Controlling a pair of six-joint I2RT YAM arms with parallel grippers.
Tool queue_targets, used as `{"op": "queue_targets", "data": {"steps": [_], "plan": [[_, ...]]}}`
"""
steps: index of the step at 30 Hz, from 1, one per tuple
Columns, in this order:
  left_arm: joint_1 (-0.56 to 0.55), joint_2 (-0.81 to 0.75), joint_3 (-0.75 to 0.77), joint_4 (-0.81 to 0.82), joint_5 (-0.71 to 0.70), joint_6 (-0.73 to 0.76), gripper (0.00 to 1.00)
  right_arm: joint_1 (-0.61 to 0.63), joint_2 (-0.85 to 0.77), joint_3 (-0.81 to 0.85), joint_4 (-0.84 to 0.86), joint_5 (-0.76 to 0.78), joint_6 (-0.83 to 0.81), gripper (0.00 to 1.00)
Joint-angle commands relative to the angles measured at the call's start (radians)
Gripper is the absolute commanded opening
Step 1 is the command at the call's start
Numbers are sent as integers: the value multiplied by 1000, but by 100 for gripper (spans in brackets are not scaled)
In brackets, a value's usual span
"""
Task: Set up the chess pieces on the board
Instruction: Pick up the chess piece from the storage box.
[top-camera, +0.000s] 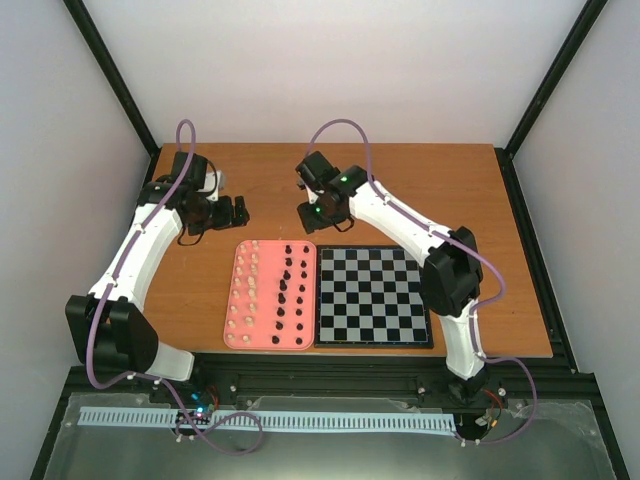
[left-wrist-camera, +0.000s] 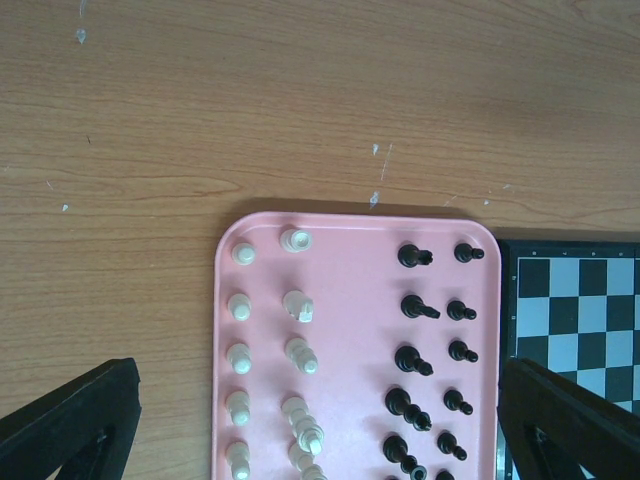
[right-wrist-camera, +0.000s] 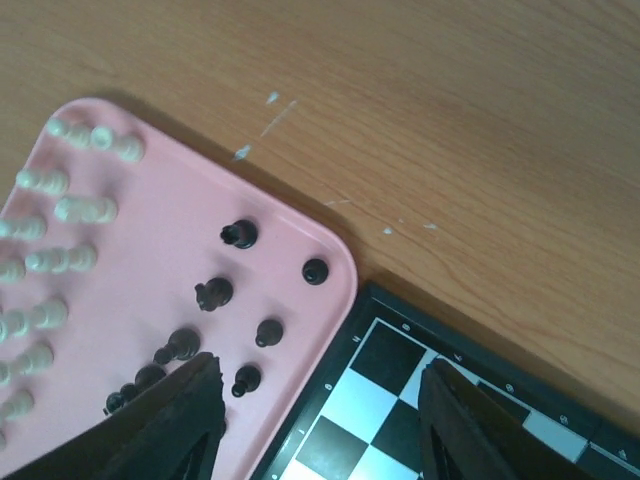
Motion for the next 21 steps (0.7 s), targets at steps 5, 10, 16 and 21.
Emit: {"op": "queue_targets", "data": {"steps": [5, 10, 16, 21], "plan": [[-6, 1, 0, 3, -8, 8, 100, 3, 109, 47, -32, -97, -13, 49], [-7, 14, 3, 3, -9, 6, 100, 8, 161, 69, -36, -114, -13, 31], [-7, 26, 3, 3, -9, 7, 100, 17, 201, 87, -41, -140, -19, 30], [-7, 33, 0, 3, -9, 8, 100, 27, 234, 93, -38, -141, -13, 30]]}}
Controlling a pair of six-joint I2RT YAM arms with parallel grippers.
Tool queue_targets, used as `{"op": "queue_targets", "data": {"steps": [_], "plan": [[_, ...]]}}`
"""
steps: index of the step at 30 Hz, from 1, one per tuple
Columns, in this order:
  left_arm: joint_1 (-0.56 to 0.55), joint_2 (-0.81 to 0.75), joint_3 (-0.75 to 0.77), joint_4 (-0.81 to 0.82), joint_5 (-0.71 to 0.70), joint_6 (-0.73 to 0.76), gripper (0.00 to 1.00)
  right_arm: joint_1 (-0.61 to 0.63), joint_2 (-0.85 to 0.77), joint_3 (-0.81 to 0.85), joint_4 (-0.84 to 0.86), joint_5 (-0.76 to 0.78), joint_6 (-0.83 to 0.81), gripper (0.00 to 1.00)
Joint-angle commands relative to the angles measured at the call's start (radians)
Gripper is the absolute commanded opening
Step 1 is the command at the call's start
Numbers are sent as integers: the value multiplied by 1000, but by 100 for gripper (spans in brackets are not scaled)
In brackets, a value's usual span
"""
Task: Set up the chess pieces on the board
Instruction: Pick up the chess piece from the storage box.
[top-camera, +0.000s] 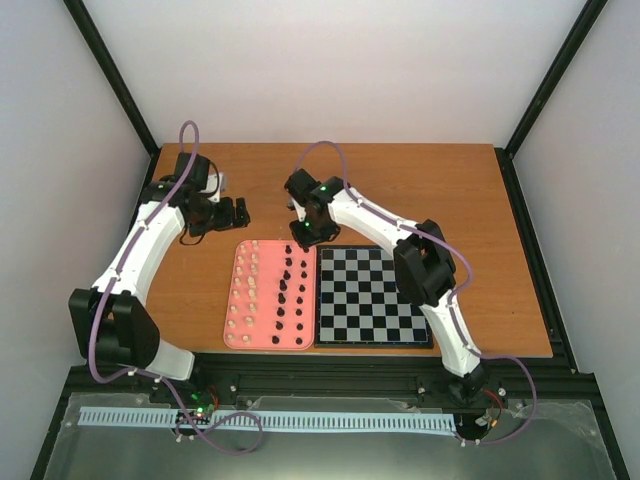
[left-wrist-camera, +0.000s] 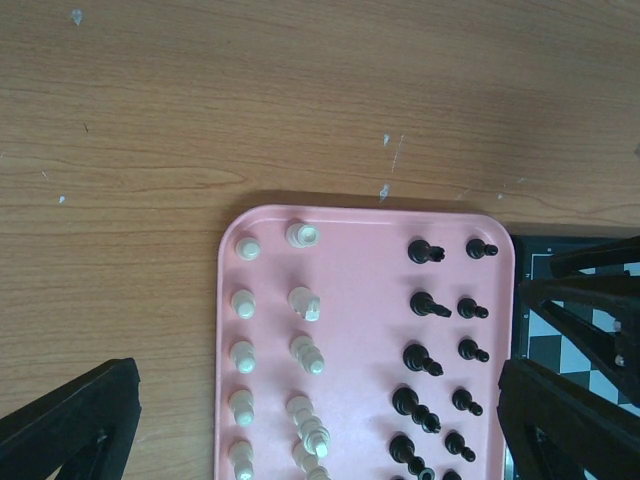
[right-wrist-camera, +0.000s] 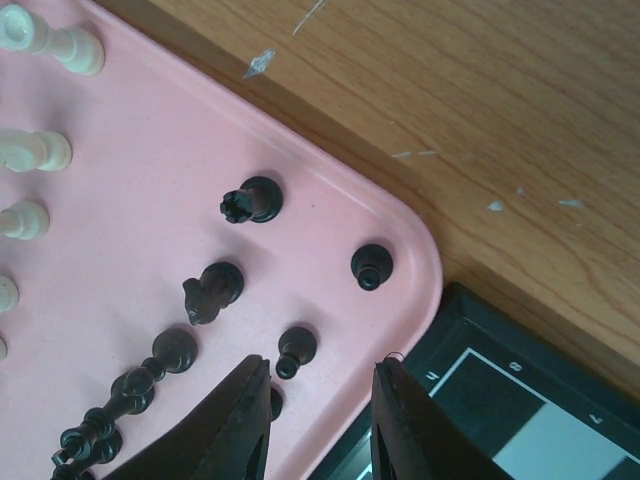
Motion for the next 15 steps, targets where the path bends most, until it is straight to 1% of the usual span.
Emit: {"op": "queue_targets", "data": {"steps": [1, 9, 15], "plan": [[-7, 11, 7, 4, -5, 8, 100, 14, 42, 32, -8, -13, 0, 30], [-7, 19, 9, 3, -7, 10, 100, 14, 106, 106, -24, 47, 2, 29], [-7, 21, 8, 3, -7, 9, 100, 13, 137, 126, -35, 59, 9, 28]]}}
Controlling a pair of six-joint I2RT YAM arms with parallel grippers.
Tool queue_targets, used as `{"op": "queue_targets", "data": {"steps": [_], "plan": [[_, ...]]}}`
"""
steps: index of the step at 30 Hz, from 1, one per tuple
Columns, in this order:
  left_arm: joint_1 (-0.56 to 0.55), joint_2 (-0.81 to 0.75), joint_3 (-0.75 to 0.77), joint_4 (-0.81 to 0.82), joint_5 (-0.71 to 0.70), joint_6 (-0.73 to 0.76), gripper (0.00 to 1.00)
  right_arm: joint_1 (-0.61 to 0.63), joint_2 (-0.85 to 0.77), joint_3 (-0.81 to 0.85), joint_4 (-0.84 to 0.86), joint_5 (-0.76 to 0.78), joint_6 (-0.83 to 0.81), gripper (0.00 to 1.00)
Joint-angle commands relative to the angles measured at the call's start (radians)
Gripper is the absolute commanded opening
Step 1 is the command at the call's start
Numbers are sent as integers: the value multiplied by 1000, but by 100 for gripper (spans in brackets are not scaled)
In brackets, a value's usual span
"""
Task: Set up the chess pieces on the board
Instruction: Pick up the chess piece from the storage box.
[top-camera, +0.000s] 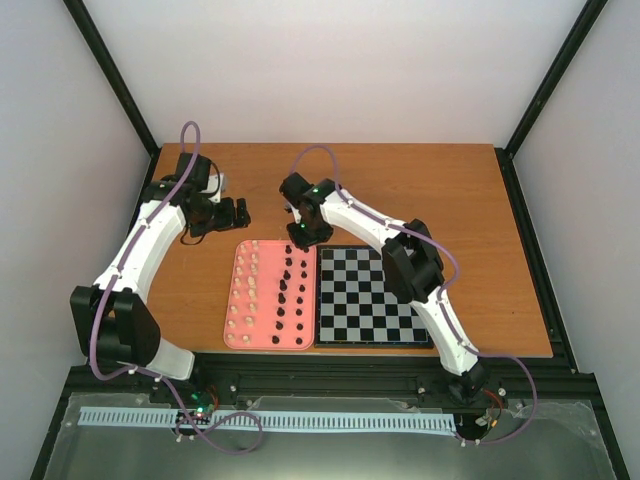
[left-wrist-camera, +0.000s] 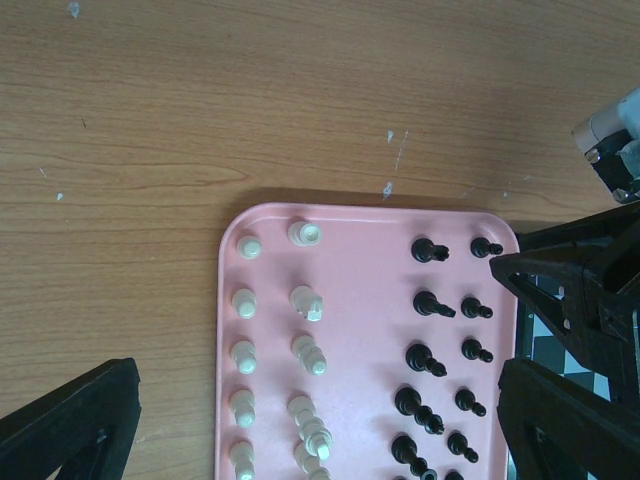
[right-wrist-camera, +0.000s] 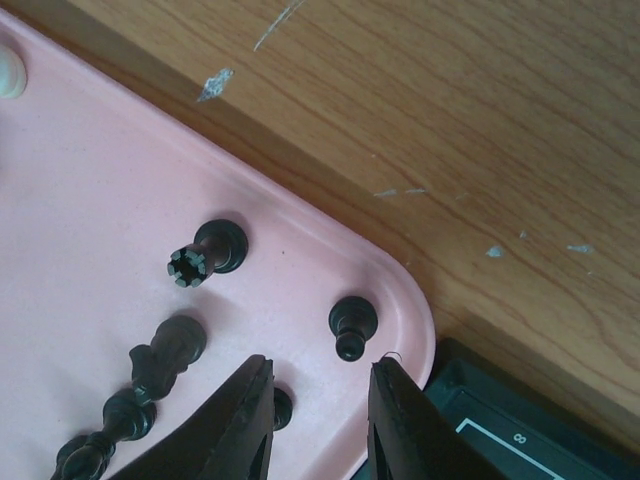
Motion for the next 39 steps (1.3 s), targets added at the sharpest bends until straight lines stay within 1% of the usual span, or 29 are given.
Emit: {"op": "queue_targets", "data": {"steps": [1, 6, 8, 13, 27, 29, 36, 39], "plan": [[-7, 6, 8, 3, -6, 9, 100, 4, 29, 37, -18, 24, 8, 28], [-7, 4, 5, 5, -7, 9, 100, 3, 36, 38, -20, 15, 8, 28], [-7, 3, 2, 5, -8, 9, 100, 3, 40, 36, -23, 11, 8, 25], [-7, 3, 2, 4, -8, 11, 100, 3, 49, 36, -21, 3, 8, 24], [-6, 8, 6, 3, -8, 11, 100, 3, 71, 51, -20, 13, 9, 23], [-7, 8, 6, 4, -8, 11, 100, 3, 77, 55, -23, 14, 8, 20], [-7, 11, 6, 4, -8, 11, 100, 3, 85, 80, -37, 22, 7, 4], [-7, 9, 7, 4, -6, 11, 100, 3, 75, 83, -45, 27, 4, 3]]}}
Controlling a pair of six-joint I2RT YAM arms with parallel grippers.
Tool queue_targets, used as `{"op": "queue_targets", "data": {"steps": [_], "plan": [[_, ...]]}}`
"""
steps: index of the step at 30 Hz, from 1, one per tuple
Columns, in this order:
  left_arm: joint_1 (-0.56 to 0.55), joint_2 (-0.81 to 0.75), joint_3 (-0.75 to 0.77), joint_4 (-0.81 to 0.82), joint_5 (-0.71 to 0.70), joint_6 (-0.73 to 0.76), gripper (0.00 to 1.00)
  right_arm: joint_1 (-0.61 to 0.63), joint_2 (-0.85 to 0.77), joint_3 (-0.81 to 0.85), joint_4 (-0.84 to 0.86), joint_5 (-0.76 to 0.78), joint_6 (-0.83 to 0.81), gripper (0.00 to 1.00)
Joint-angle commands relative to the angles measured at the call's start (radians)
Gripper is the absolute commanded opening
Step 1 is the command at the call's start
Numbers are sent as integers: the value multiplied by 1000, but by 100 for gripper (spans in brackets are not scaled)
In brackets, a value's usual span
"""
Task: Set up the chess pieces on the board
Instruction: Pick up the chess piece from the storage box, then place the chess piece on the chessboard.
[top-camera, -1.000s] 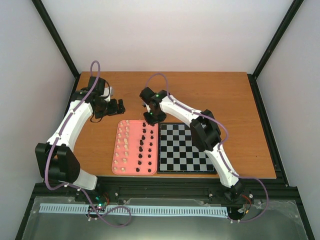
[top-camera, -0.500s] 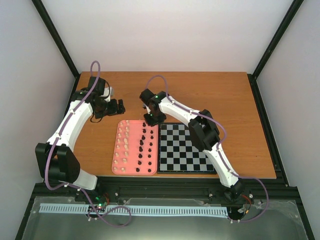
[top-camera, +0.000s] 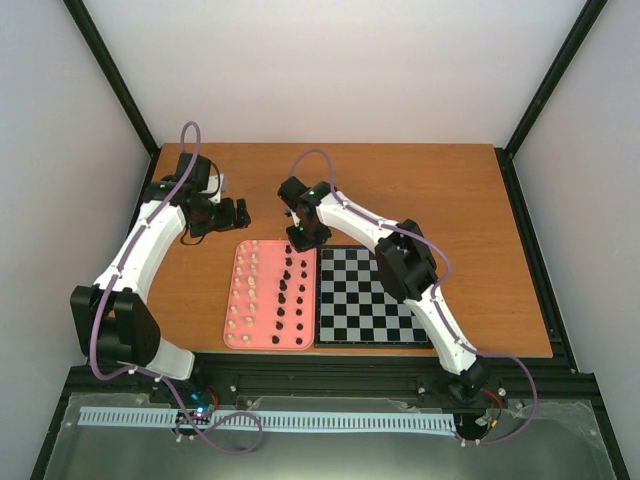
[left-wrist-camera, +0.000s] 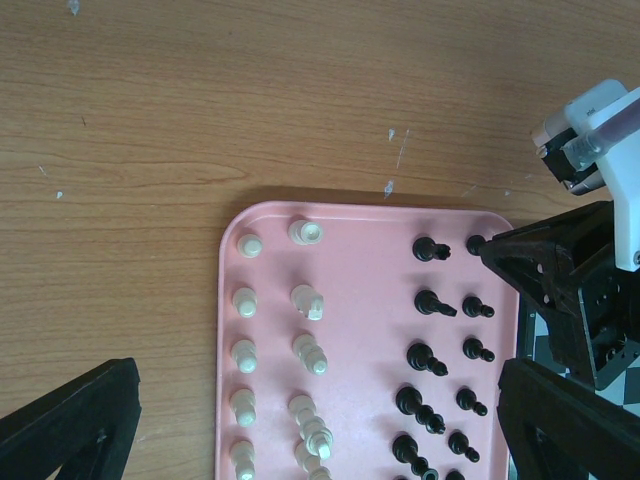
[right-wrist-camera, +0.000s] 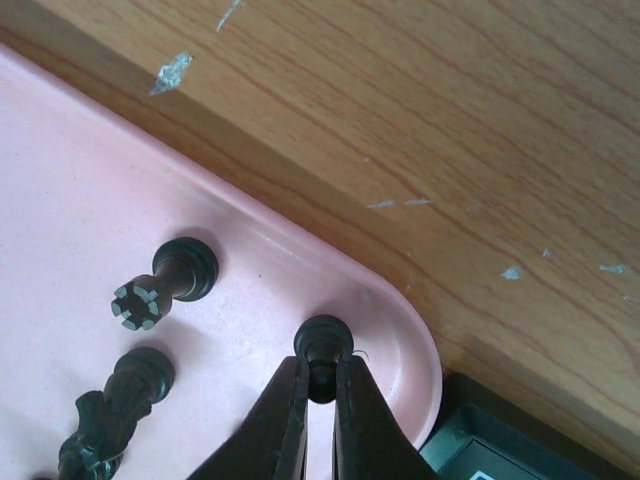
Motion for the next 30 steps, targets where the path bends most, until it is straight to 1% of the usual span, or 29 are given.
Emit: {"op": "queue_targets", "data": {"steps": [1, 6, 10, 13, 17, 20, 25, 30], "plan": [[-7, 8, 9, 5, -5, 12, 100, 3, -2, 33, -26, 19, -2, 3], [-7, 8, 11, 2, -6, 12, 100, 2, -92, 35, -53, 46, 8, 3], [-7, 7, 11, 1, -8, 12, 100, -23, -224, -22, -60, 75, 21, 3], [-7, 7, 8, 2, -6, 11, 100, -80, -318, -128, -54, 93, 29, 3], [-7, 9, 5, 4, -2, 9, 100, -193, -448, -369, 6, 93, 29, 3], [-7, 10, 4, 7, 0, 9, 100, -274, -521, -512, 37, 107, 20, 3], [-7, 15, 4, 7, 6, 8, 100, -358, -580, -648, 52, 138, 1, 3], [-7, 25, 6, 6, 7, 6, 100, -406, -595, -716, 66, 139, -8, 3]]}}
